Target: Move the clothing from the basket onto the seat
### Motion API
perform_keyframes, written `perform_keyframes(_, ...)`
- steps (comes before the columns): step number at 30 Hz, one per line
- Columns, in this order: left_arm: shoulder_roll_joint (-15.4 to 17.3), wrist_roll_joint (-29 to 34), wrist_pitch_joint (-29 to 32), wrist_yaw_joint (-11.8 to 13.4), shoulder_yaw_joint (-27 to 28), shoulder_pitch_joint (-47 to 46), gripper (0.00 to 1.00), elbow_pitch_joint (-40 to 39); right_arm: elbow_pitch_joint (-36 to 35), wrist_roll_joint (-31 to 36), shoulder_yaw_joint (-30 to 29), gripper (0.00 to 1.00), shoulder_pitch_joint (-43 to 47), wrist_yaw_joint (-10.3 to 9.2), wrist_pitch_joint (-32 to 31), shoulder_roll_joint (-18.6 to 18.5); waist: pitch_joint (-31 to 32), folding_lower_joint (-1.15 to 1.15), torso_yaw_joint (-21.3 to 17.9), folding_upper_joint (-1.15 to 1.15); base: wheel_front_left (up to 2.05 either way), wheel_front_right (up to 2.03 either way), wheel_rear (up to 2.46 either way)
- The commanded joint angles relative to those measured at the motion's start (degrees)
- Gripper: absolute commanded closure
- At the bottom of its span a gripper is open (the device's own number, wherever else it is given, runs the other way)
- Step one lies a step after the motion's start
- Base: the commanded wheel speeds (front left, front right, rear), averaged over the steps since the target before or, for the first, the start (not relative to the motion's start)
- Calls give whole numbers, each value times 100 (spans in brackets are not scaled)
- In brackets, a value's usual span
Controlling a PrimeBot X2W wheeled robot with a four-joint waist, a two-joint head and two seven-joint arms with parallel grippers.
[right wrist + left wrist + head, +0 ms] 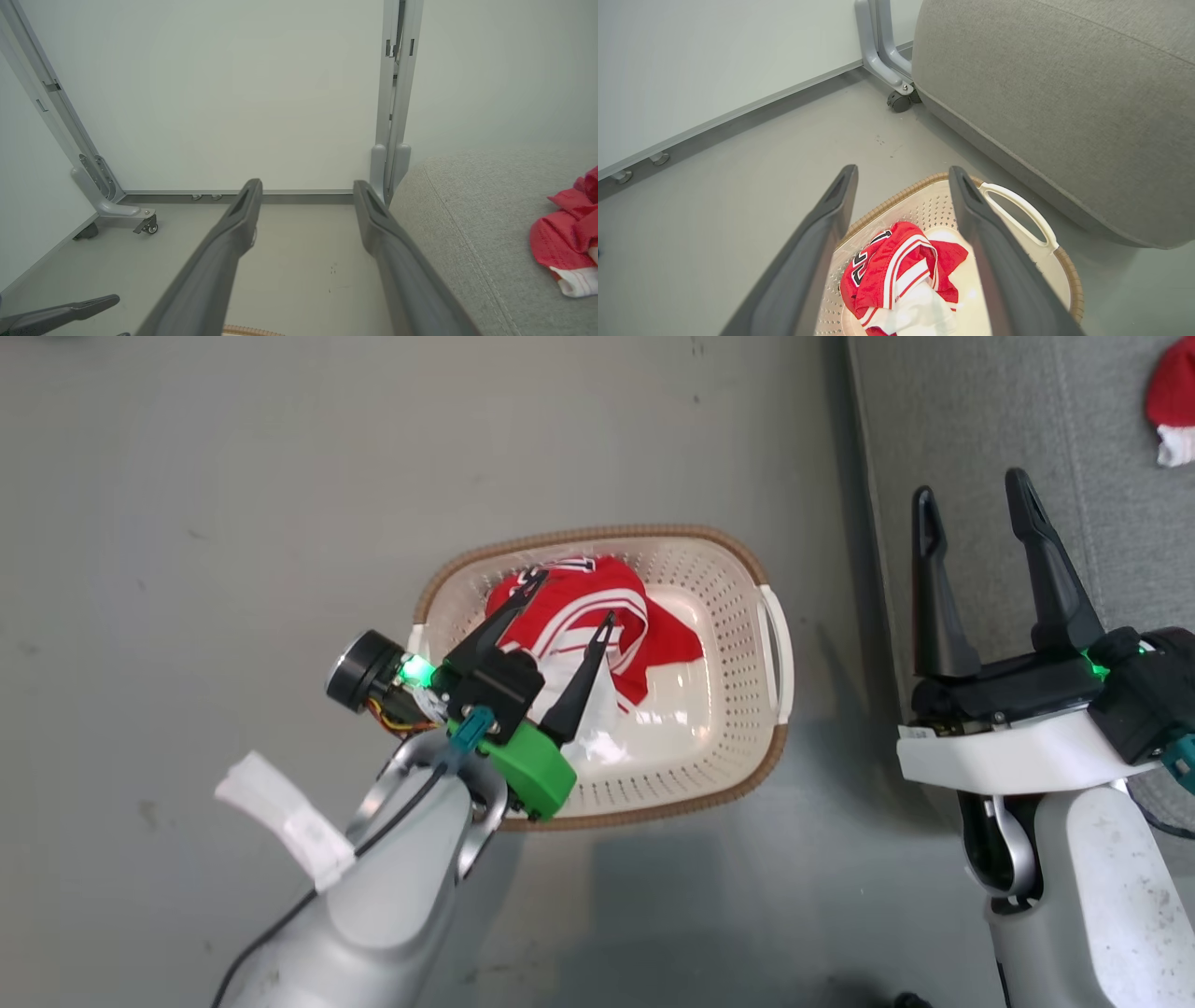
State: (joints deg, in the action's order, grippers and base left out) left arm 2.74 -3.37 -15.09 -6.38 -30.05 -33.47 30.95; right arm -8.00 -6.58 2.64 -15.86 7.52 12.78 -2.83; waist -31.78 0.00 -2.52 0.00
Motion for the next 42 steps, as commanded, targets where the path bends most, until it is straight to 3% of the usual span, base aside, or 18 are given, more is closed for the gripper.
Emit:
perform_keyframes(1,36,40,11,7,-69,-310,0,232,-1,-43,41,0,-149,-6,63,-11,-825,0,-370,0,0,0,0)
perform_keyframes(12,49,333,174,250,-427,-1687,0,2173,1,-218,389,0,-619,-6,232,-8,-1863,0,-815,0,0,0,0)
perform_keyframes(23,295,428,442,441,-437,-2638,0,3487,-108,-550,579,0,-776,-6,247,-8,-2399,0,-1159,0,0,0,0)
perform_keyframes(32,475,451,817,568,-527,-2970,0,4065,-134,-739,697,0,-796,-6,248,-8,-2563,0,-1313,0,0,0,0)
perform_keyframes(42,554,395,1365,510,-626,-3083,0,4239,-158,-863,810,0,-833,-6,249,-9,-2713,0,-1448,0,0,0,0)
